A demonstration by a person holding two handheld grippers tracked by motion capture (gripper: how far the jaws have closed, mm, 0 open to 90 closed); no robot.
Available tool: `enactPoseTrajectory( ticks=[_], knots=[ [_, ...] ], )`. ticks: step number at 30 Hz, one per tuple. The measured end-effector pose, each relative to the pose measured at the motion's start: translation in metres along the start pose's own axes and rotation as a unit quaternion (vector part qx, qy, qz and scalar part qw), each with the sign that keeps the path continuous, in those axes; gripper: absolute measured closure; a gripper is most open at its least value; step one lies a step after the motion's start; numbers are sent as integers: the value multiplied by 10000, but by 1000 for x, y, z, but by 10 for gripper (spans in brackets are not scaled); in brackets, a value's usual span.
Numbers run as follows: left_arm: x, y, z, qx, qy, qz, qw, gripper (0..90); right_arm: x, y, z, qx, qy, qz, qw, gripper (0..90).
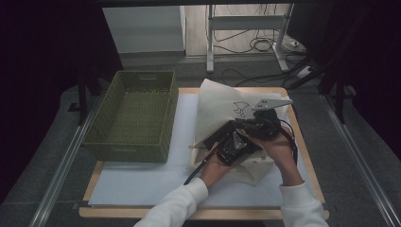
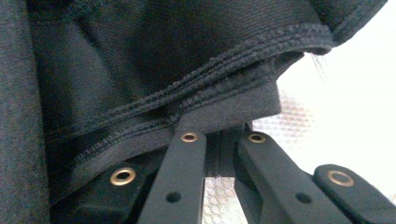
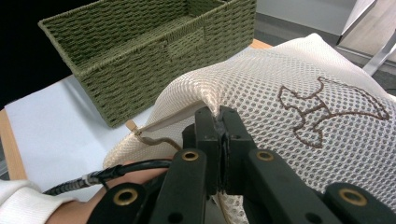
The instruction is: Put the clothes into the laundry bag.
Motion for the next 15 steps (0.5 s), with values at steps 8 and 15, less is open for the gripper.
enactPoseTrajectory(
  ticks=[8, 15],
  knots=[
    [-1, -1, 1, 18, -45, 78, 10000, 900, 2, 0, 2, 45, -7, -29, 10000, 882],
    [7, -12, 19, 176, -382, 165, 9990, 857, 8, 0, 1, 65, -48, -92, 9999, 882]
  ],
)
Point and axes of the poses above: each handheld gripper's, and its own axes: z roughly backward along the jaws, y roughly out of its top, x roughly to its right, the point moved 3 cm from there along -z, roughly forward along the jaws, and after that the axes turned 13 degrees about -z, right-handed, at the moved point
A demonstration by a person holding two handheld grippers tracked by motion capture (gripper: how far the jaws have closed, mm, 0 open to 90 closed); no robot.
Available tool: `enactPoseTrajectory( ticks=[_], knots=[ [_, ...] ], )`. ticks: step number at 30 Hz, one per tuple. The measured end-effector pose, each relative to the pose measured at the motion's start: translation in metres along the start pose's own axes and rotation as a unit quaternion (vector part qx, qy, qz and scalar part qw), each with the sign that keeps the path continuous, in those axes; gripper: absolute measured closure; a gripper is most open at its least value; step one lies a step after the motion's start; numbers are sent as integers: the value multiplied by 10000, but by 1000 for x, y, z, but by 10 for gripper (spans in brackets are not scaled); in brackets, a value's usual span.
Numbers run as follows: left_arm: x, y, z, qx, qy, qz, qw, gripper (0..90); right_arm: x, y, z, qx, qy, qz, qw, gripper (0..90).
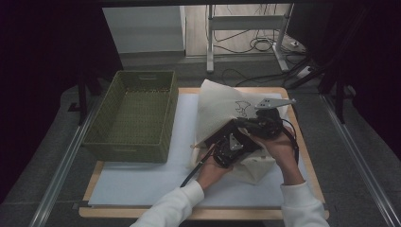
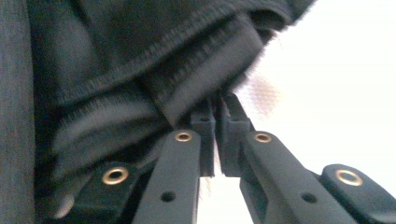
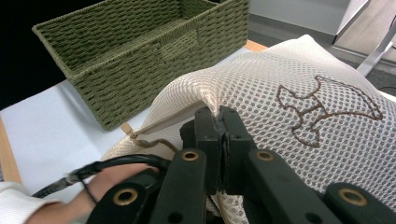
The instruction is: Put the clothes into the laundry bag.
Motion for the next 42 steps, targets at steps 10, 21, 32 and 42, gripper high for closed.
enactPoseTrajectory(
  ticks=[10, 21, 32, 42],
  knots=[
    [11, -20, 34, -48, -124, 137, 9998, 592, 2, -1, -1, -5, -38, -32, 10000, 881],
    [16, -28, 19, -405, -227, 329, 9984, 415, 3, -1, -2, -36, -61, -21, 10000, 881],
    [12, -32, 22, -317, -252, 274, 9988, 817, 3, -2, -2, -54, -110, 1, 9999, 881],
    [21, -33, 40, 183, -224, 83, 9995, 886, 6, -2, -2, -52, -104, -27, 9999, 881]
  ],
)
Point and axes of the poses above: each handheld gripper's, and its own axes: z roughly backward along the jaws, y roughly out of its top, x roughly to its right, the point moved 3 cm from there along -z, roughly forward along the jaws, and after that the axes turned 13 degrees about -z, right-handed, at the moved point
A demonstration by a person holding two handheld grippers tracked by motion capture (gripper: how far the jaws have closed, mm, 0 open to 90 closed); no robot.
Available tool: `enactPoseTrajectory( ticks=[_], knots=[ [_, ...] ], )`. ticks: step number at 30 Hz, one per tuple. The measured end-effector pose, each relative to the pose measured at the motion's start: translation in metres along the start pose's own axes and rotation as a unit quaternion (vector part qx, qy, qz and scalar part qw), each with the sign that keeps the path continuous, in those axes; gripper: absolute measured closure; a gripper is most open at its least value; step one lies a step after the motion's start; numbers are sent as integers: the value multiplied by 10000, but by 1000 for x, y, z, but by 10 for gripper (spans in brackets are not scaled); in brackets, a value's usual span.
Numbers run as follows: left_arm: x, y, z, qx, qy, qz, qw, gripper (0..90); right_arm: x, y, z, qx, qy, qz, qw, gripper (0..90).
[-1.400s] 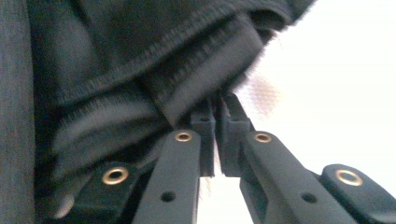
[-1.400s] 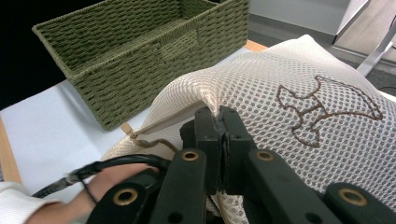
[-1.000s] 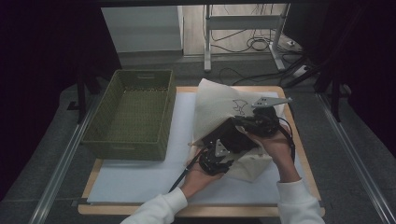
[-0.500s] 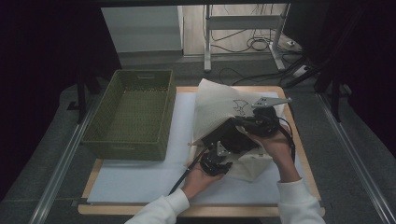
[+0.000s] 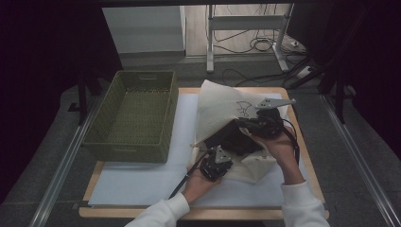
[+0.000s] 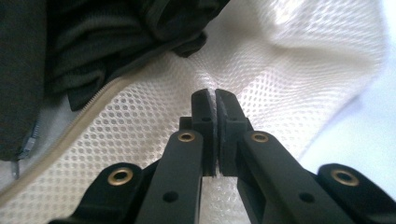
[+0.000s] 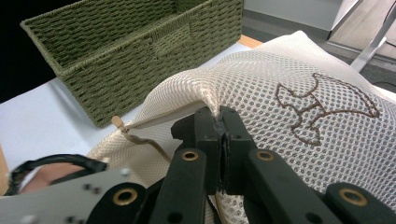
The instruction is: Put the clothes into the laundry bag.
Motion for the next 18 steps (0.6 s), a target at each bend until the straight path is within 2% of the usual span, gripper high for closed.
enactPoseTrajectory(
  ticks=[3, 9, 13, 18],
  knots=[
    [6, 3, 10, 178, -92, -84, 9998, 888, 2, -1, -2, -14, -11, -29, 10000, 881],
    [21, 7, 38, 390, -226, -391, 9982, 887, 5, -2, -3, -19, -36, -71, 10000, 880],
    [28, -5, 53, 502, -334, -396, 9974, 886, 5, -2, -3, -37, -33, -85, 10000, 880],
    [33, -22, 52, 447, -428, -408, 9973, 880, 7, -4, -6, -86, -39, -97, 9999, 879]
  ],
)
Point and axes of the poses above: each handheld gripper's, and its own axes: z roughly backward along the jaws, y roughly out of its top, x roughly to its right, the point moved 3 cm from there along -z, roughly forward along the jaws, and after that the axes turned 13 degrees about -z, right-handed, at the moved point
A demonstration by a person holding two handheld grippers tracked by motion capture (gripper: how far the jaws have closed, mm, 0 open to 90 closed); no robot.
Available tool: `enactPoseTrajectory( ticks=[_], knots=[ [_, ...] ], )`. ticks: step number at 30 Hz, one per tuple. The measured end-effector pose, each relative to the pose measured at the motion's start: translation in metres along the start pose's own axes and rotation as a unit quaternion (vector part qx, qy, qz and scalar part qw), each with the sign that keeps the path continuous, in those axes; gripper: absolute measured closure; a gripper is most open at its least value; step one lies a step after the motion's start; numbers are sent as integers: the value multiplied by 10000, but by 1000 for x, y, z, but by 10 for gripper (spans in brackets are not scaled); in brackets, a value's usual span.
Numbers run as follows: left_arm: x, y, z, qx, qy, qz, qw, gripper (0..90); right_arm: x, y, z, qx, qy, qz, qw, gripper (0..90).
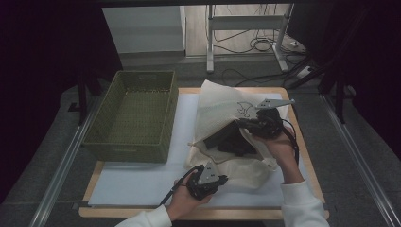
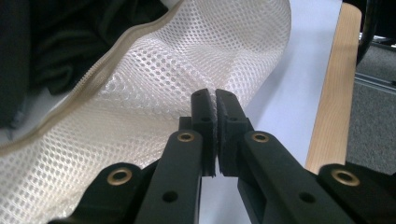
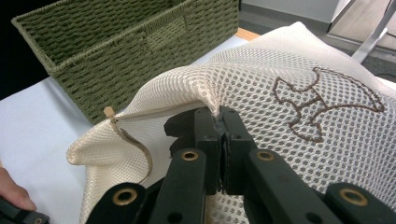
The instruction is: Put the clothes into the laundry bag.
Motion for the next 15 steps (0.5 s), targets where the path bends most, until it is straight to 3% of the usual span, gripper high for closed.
enactPoseTrajectory(
  ticks=[5, 9, 15],
  knots=[
    [4, 0, -1, 78, 62, -55, 9999, 880, -1, -1, 1, -29, 6, 13, 10000, 879],
    [3, 5, 2, 203, 75, -33, 9998, 880, -6, -4, 8, -131, -5, 157, 9998, 879],
    [5, 1, -4, 48, 13, -89, 9999, 855, -9, -14, 20, -264, 34, 251, 9993, 879]
  ],
)
Point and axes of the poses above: each handheld gripper's, and its own axes: z roughly backward along the jaws, y roughly out of its top, x roughly to its right, the point moved 3 cm from there along -z, roughly forward along the jaws, and after that the axes turned 13 degrees about -z, right-handed, at the moved point
